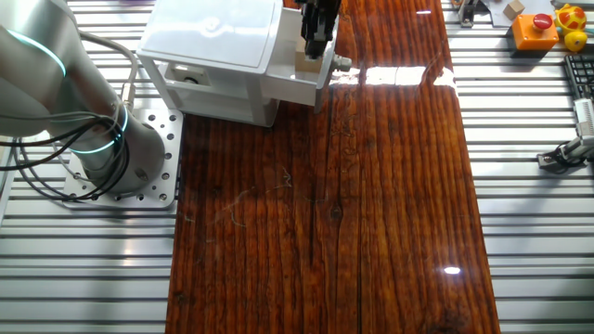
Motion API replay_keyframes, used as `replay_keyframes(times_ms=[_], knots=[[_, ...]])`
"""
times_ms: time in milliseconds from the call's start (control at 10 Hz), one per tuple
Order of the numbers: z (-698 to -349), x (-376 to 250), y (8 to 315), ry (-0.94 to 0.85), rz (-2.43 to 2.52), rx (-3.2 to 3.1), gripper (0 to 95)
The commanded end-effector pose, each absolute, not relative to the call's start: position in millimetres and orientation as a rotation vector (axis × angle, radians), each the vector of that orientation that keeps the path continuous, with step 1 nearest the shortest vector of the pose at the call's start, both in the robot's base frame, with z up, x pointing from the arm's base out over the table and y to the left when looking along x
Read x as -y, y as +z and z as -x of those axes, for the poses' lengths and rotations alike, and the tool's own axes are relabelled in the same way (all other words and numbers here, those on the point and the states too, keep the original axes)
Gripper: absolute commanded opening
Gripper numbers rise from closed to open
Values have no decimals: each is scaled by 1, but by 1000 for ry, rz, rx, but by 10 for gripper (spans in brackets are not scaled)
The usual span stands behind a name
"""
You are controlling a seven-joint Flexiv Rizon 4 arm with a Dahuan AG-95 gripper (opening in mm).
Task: Take something out of a drawer
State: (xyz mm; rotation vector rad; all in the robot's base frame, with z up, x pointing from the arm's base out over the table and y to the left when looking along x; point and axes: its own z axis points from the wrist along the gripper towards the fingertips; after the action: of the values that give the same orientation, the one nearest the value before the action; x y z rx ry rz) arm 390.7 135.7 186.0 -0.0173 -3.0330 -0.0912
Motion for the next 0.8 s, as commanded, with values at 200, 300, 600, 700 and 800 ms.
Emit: replay_keyframes(times_ms=[200, 300, 600, 700, 800], knots=[[-392, -137, 182, -93, 19, 3039, 760], [-392, -137, 181, -93, 20, 3040, 760], [-394, -139, 175, -90, 26, 3041, 760], [-394, -139, 175, -89, 30, 3040, 760], [-394, -139, 174, -89, 34, 3040, 760]])
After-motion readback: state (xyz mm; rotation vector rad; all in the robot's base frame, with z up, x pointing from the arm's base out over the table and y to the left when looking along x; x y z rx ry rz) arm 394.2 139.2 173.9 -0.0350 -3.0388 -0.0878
